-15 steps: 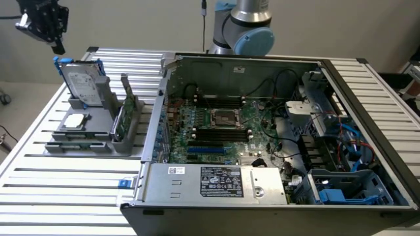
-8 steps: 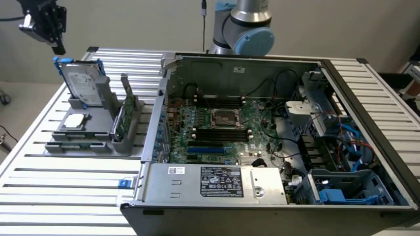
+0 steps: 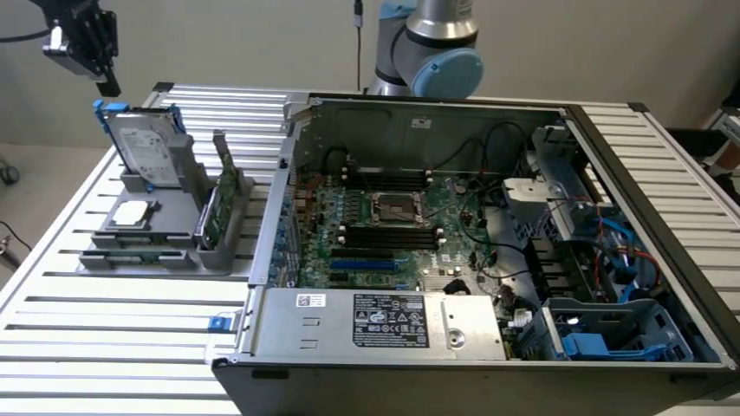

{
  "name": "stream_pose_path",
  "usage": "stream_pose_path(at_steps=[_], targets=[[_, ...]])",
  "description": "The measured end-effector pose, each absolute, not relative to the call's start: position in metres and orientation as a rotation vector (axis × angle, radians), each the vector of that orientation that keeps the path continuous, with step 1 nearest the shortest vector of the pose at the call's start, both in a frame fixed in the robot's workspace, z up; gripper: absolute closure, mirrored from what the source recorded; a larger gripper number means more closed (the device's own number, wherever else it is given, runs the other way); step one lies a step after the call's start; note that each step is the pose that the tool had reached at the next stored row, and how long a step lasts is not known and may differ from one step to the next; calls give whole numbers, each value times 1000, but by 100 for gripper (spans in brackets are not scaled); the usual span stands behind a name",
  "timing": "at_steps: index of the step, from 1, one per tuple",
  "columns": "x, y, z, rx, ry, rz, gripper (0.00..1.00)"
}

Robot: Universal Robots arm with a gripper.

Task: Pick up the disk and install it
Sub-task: 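Pick up the disk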

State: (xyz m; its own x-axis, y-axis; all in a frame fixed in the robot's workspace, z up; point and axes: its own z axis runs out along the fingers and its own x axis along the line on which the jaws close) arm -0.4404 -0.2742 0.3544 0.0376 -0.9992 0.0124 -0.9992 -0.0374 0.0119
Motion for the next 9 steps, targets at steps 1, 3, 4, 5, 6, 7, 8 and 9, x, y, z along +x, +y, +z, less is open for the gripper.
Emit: stream_pose_path(at_steps=[1, 3, 4, 5, 6, 7, 8, 9], targets=[[-440, -274, 354, 2257, -2169, -1, 89], [-441, -272, 354, 2264, -2173, -11, 89], [-441, -272, 354, 2266, -2175, -15, 89], [-441, -272, 354, 2267, -2175, -16, 89], [-442, -272, 354, 2267, -2176, -17, 89], [-442, -272, 354, 2267, -2175, -18, 89], [-442, -272, 354, 2266, -2174, -20, 89], [-442, -272, 354, 2265, -2174, -21, 89]])
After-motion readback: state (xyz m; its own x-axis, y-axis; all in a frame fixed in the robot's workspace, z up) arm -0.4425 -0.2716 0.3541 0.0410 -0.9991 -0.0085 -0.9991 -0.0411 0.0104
